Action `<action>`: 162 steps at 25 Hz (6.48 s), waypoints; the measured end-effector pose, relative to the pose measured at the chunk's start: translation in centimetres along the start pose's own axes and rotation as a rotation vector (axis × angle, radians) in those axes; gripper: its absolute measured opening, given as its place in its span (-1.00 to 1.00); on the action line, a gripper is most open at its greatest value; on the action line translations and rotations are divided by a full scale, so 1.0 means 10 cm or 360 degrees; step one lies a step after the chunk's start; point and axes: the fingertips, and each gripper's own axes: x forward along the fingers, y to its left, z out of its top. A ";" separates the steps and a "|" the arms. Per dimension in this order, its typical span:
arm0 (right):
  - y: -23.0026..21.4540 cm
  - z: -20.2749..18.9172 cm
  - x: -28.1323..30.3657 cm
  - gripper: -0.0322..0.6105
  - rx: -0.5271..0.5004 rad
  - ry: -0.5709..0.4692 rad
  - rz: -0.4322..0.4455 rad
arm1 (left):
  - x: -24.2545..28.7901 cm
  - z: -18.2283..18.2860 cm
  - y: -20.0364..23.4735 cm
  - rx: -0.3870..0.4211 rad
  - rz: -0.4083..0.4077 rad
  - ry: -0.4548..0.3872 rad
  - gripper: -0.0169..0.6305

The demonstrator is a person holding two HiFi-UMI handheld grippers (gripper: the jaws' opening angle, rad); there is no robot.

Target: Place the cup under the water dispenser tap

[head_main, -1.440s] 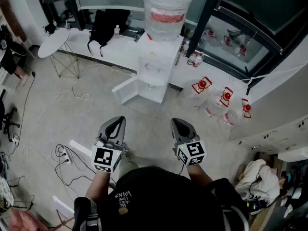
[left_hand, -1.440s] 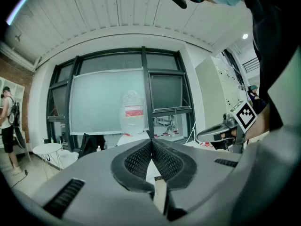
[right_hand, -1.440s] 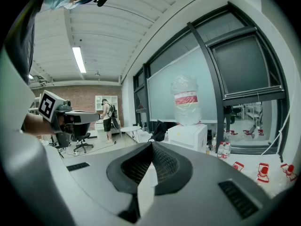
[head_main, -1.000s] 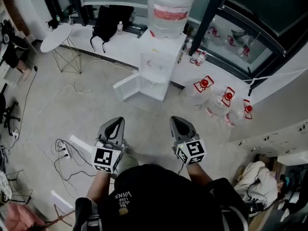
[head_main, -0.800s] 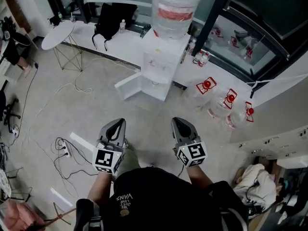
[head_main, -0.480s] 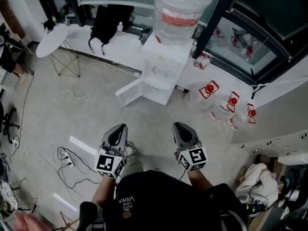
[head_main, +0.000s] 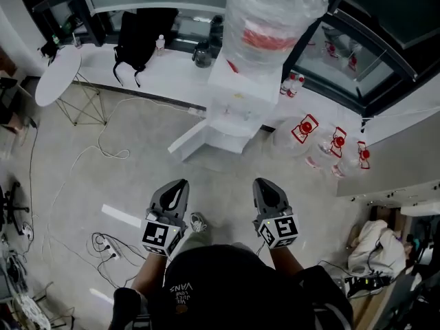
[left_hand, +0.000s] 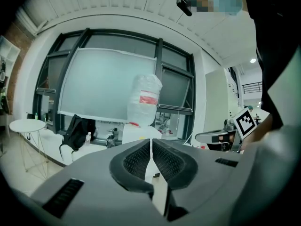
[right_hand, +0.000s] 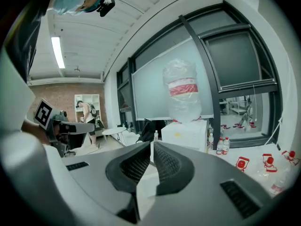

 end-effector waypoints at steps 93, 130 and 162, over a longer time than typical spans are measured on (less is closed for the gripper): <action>-3.11 -6.91 6.07 -0.60 -0.0034 0.0479 -0.0484 | 3.43 -5.88 2.02 0.0323 -0.0204 0.0030 -0.64; -2.25 -5.79 4.57 -0.65 0.0213 0.0104 0.0083 | 3.44 -6.05 2.21 0.0112 -0.0199 -0.0098 -0.64; -1.45 -3.33 3.85 -0.65 0.0019 -0.0345 0.0539 | 3.42 -6.17 2.27 0.0090 -0.0250 -0.0073 -0.86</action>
